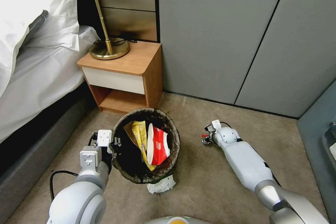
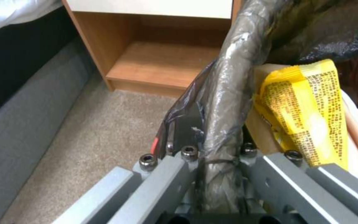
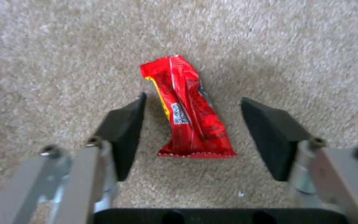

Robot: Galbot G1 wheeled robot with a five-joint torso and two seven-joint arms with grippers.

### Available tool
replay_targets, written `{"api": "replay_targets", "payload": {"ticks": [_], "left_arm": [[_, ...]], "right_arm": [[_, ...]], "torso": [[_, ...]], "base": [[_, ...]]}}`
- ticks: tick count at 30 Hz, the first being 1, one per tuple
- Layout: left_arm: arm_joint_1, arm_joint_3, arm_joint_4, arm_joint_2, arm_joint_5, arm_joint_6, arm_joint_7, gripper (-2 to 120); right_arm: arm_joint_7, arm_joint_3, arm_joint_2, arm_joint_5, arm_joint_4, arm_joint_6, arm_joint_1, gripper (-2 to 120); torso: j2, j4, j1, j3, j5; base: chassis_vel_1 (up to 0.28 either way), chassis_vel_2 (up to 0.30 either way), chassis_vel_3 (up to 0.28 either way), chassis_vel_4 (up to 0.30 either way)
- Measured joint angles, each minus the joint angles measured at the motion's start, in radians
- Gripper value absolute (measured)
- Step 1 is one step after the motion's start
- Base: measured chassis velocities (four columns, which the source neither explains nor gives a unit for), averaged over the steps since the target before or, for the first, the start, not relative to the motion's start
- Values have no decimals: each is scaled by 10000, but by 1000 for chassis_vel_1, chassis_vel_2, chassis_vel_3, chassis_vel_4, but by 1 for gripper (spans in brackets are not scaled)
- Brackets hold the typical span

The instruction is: Pick up the trash bin, then pick up the garbage from the floor and place it into the trash bin.

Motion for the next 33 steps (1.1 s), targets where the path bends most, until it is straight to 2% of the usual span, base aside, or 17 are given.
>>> {"api": "replay_targets", "payload": {"ticks": [3,4,6,7,9,10,13,16,29,33], "left_arm": [[4,13,1,-18,1,0,0,0],[4,13,1,-18,1,0,0,0],[6,15,3,-20,5,0,0,0],[6,15,3,-20,5,0,0,0],[6,3,4,-18,7,-1,1,0],[6,3,4,-18,7,-1,1,0],[20,3,8,-32,13,-2,1,0],[17,4,8,-38,12,-2,2,0],[21,-3,34,-50,13,-3,2,0],[5,-11,37,-50,0,-1,2,0]], "right_arm": [[-35,-23,-26,45,78,-52,-5,40],[-35,-23,-26,45,78,-52,-5,40],[-45,-2,3,40,45,-53,-37,28],[-45,-2,3,40,45,-53,-37,28],[-60,32,35,7,0,-36,-87,18],[-60,32,35,7,0,-36,-87,18],[-89,74,62,-45,-43,-16,-104,4],[-109,85,62,-52,-61,-12,-102,0],[-217,189,112,-202,-243,105,-71,0],[-131,278,28,-126,220,113,-207,0]], "torso": [[0,0,0,0,0],[0,0,0,0,0],[0,0,0,0,0],[0,0,0,0,0],[0,0,-1,0,0],[0,0,-1,0,0],[0,1,0,0,0],[0,0,0,0,0],[0,1,0,0,0],[-1,0,0,0,3]], "base": [[0,0,0,0],[0,0,0,0],[0,0,0,0],[0,0,0,0],[0,0,0,0],[0,0,0,0],[0,0,0,0],[0,0,0,0],[0,0,0,0],[0,0,0,0]]}}
